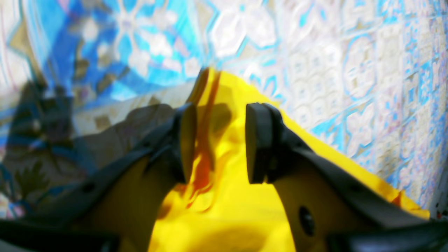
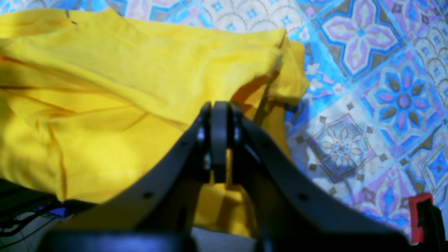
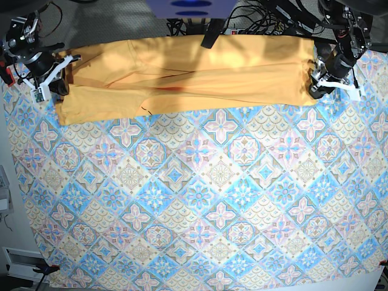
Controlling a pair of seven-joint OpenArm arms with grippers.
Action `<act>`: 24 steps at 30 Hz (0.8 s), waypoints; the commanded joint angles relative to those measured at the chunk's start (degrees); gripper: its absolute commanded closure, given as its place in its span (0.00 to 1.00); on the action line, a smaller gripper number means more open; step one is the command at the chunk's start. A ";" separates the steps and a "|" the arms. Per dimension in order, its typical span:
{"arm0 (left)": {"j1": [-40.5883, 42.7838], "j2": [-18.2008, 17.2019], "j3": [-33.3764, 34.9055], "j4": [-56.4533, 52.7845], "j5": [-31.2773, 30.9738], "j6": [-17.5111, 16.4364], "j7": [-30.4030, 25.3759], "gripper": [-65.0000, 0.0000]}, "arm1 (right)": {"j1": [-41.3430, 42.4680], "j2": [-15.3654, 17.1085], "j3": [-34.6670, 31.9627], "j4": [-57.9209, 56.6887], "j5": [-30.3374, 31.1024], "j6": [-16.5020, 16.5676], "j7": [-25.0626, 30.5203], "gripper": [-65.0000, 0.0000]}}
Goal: Fold the T-shirt properly
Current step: 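Grasp the folded shirt's end with the right gripper and hold it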
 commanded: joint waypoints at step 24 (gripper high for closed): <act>-0.18 -0.91 -0.56 0.00 -1.09 -0.43 -0.65 0.64 | 6.99 -2.97 -11.91 0.75 -3.98 0.33 1.38 0.74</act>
